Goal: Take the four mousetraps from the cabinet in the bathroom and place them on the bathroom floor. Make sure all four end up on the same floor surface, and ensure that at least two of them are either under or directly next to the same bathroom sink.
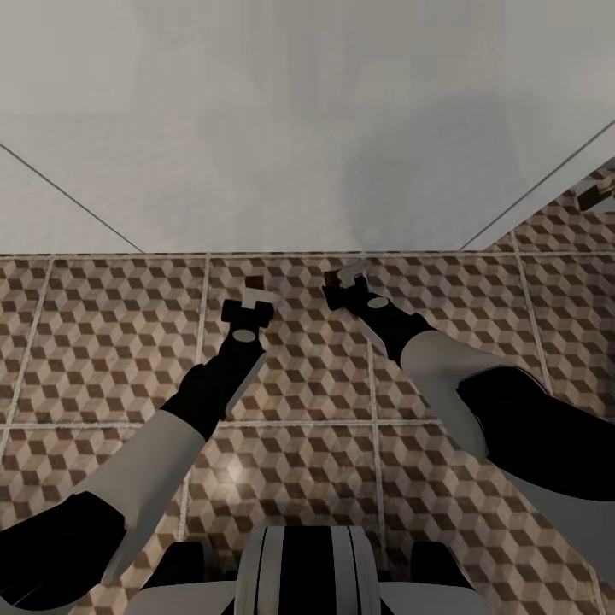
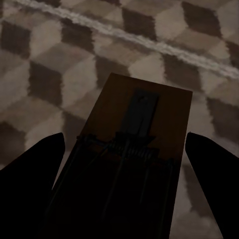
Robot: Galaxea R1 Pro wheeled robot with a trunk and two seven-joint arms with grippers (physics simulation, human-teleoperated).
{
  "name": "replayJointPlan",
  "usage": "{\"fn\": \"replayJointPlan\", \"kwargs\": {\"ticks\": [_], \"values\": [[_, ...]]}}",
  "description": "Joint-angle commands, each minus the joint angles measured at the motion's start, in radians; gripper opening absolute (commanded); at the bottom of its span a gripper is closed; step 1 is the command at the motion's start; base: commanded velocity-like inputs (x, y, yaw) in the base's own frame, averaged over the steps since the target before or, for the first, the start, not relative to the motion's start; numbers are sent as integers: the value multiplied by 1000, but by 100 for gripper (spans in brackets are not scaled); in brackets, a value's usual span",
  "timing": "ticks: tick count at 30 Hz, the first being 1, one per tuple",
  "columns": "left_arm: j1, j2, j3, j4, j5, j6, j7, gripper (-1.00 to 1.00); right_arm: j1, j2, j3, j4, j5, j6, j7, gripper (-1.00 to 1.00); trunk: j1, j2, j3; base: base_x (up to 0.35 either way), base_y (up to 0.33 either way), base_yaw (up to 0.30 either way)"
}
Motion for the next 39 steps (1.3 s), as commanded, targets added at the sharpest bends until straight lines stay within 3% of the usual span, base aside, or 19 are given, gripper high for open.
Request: {"fn": "replayJointPlan", "kwargs": {"ticks": [1, 8, 18, 39], "values": [[0, 0, -4, 5, 7, 4, 8, -100, -1, 0, 0, 2, 4, -4, 1, -100, 0, 0, 0, 0, 0, 0], [8, -2, -4, 45, 7, -1, 7, -100, -1, 0, 0, 2, 4, -4, 2, -100, 0, 0, 0, 0, 0, 0], [13, -7, -10, 114, 7, -122, 6, -100, -1, 0, 0, 2, 4, -5, 2, -100, 0, 0, 0, 0, 0, 0], [13, -8, -11, 130, 7, -132, 6, -100, -1, 0, 0, 10, 4, -11, 2, -100, 0, 0, 0, 34, 0, 0]]}}
